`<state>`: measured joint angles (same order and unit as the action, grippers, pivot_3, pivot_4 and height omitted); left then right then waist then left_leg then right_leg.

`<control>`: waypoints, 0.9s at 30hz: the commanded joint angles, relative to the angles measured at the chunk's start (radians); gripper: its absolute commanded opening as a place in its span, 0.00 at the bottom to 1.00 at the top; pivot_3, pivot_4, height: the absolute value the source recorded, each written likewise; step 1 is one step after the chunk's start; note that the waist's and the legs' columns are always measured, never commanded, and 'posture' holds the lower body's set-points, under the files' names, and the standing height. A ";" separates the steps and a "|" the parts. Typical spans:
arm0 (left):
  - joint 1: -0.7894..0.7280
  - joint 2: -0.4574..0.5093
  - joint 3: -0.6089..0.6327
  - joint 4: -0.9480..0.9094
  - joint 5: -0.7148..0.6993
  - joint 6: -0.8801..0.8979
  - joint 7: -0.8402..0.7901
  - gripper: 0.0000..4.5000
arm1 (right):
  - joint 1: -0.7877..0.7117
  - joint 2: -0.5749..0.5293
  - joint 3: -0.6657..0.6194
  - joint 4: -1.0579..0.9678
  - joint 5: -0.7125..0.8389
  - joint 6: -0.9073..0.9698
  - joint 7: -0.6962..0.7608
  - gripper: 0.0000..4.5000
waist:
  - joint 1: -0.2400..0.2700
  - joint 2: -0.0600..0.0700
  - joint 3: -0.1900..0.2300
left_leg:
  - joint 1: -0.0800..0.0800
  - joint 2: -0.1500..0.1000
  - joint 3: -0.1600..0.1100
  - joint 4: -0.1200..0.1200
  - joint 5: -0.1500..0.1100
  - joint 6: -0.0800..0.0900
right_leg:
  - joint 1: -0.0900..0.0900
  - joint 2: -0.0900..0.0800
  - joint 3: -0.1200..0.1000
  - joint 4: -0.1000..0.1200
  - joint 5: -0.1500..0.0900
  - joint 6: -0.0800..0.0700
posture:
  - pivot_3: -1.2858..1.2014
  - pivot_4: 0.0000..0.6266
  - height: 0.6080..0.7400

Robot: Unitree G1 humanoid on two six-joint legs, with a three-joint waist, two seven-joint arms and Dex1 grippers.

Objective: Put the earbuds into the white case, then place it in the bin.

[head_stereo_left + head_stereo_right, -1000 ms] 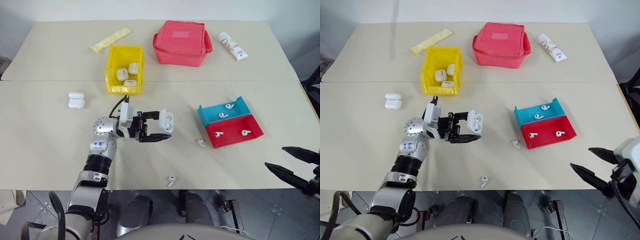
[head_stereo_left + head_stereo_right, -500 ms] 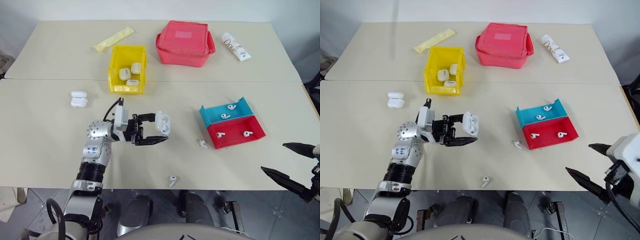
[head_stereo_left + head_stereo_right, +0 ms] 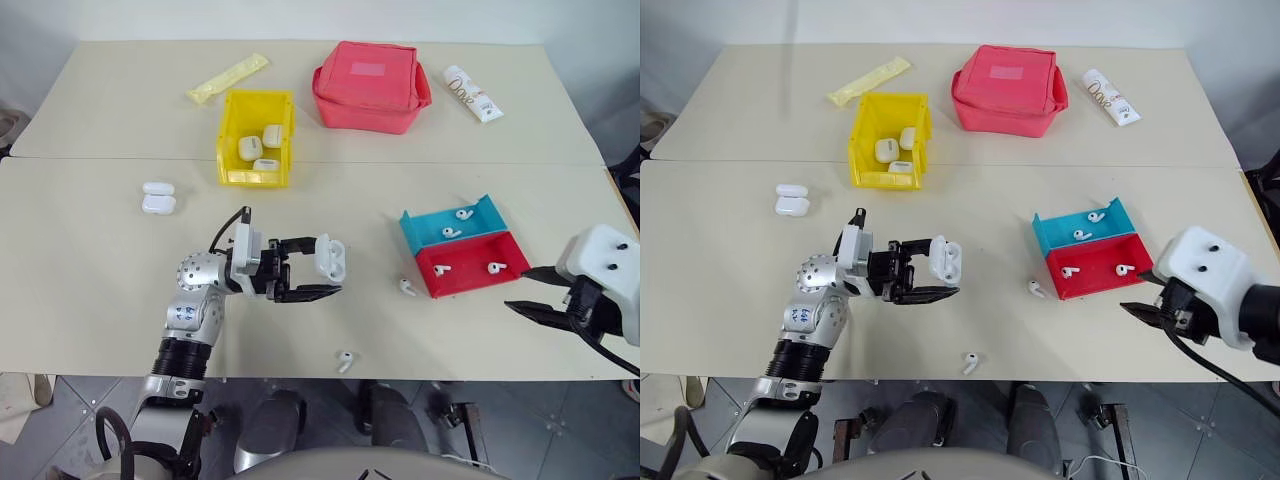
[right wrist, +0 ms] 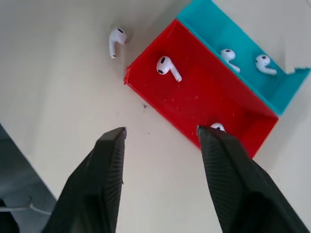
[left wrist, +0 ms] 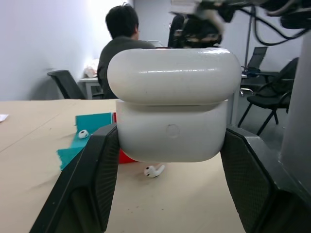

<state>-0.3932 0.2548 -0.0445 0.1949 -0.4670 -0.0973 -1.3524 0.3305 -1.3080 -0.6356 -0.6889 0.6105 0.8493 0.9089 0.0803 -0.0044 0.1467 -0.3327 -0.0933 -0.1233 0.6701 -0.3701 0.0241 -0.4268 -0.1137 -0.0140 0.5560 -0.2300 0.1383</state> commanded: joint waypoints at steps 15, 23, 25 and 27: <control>0.081 -0.005 -0.041 -0.152 -0.026 0.013 0.044 0.61 | -0.656 -0.038 0.763 0.561 -0.487 -0.553 0.319 0.58 | -0.023 0.002 0.001 | 0.000 0.001 0.001 -0.001 0.000 -0.001 | -0.001 0.001 0.000 0.000 0.000 0.000 | 0.52 0.24 1.00; 0.129 0.015 -0.050 -0.232 -0.042 0.041 0.062 0.61 | -0.841 0.087 0.887 0.722 -0.614 -0.648 0.421 0.58 | -0.033 0.004 0.000 | 0.000 0.001 0.000 -0.002 0.000 -0.001 | -0.002 0.001 0.000 0.002 0.000 0.000 | 0.52 0.24 1.00; 0.137 0.022 -0.049 -0.245 -0.045 0.046 0.067 0.61 | -0.861 0.112 0.902 0.751 -0.637 -0.668 0.430 0.58 | -0.031 0.004 0.000 | 0.000 0.001 0.000 -0.002 0.000 -0.001 | -0.001 0.001 0.000 0.002 0.000 0.000 | 0.52 0.24 1.00; 0.142 0.030 -0.047 -0.254 -0.048 0.050 0.071 0.61 | -0.878 0.135 0.912 0.777 -0.657 -0.682 0.435 0.58 | -0.031 0.004 0.000 | 0.000 0.001 0.000 -0.002 0.000 -0.001 | -0.001 0.001 0.000 0.002 0.000 0.000 | 0.52 0.24 1.00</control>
<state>-0.2583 0.2832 -0.0964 -0.0013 -0.4865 -0.0445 -1.2856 -0.5266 -1.1725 0.2817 0.0760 -0.0265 0.1871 1.3344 0.0497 -0.0003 0.1471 -0.3330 -0.0927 -0.1230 0.6683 -0.3703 0.0230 -0.4282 -0.1130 -0.0137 0.5582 -0.2300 0.1381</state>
